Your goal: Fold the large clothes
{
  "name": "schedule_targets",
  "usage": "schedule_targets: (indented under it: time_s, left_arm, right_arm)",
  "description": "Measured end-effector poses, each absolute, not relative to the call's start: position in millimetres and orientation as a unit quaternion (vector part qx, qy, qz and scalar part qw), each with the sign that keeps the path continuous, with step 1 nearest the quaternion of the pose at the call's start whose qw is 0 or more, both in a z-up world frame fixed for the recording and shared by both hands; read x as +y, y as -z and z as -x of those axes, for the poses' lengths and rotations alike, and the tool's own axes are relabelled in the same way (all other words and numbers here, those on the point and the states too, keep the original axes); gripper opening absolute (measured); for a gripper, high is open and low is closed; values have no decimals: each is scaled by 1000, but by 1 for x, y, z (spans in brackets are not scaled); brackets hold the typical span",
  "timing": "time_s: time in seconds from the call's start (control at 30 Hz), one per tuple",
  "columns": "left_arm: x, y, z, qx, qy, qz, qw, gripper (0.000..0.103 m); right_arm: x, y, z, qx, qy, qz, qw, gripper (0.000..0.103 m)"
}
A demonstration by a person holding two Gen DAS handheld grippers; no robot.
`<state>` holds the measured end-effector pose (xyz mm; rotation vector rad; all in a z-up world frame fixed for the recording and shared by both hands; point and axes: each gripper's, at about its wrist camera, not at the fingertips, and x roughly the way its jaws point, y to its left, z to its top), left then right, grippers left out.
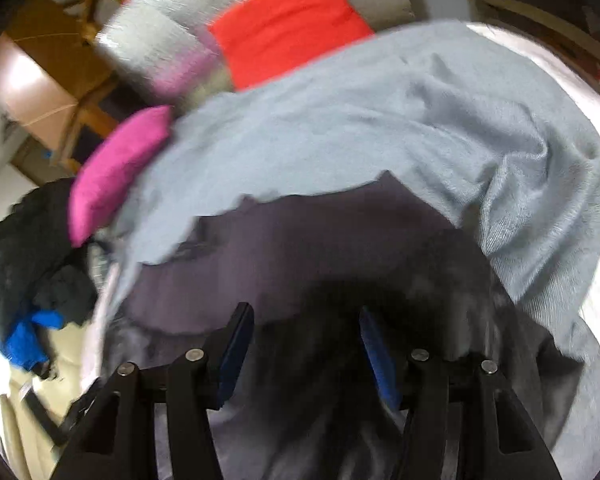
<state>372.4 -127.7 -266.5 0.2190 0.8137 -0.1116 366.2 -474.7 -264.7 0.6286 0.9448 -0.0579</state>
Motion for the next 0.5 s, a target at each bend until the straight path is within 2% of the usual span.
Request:
schedule_targets:
  time_s: [0.3, 0.5]
  left_arm:
    - [-130, 270, -375, 396, 59, -108, 910, 92]
    - [-125, 269, -371, 392, 62, -103, 912, 91]
  right_arm:
    - [-474, 277, -387, 444, 41, -266, 855, 57]
    - [-477, 262, -370, 428, 26, -288, 857, 57]
